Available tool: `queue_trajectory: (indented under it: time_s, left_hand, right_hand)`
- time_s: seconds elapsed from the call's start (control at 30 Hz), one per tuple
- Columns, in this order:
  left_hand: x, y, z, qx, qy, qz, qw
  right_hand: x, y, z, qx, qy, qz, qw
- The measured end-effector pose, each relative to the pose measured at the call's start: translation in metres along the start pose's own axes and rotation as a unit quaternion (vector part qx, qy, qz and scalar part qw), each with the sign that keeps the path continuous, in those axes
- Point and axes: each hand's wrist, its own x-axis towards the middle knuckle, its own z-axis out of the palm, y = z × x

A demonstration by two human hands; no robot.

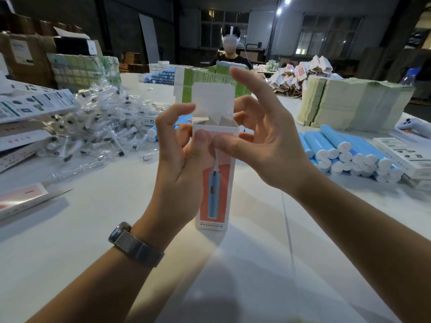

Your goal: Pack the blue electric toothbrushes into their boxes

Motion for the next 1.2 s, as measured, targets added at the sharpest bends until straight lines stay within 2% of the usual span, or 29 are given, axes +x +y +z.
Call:
queue_trajectory:
  time_s: [0.5, 0.73, 1.0, 1.2]
  left_hand:
    - [0.0025, 0.0069, -0.0004, -0.041, -0.03, -0.03, 0.998]
    - [0.0017, 0.0009, -0.0023, 0.02, -0.009, -0.024, 0.999]
    - [0.0012, 0.0017, -0.0007, 0.032, -0.017, -0.006, 0.999]
    - [-0.0004, 0.0032, 0.0005, 0.064, -0.018, -0.003, 0.998]
  right_hand:
    - [0.0058, 0.0058, -0.006, 0.02, -0.032, -0.027, 0.999]
    - [0.0005, 0.0072, -0.0049, 0.027, -0.036, -0.027, 0.999]
    - [0.0002, 0.006, -0.0054, -0.008, -0.032, -0.04, 0.999]
    - [0.0029, 0.0011, -0.0027, -0.004, 0.001, -0.037, 0.999]
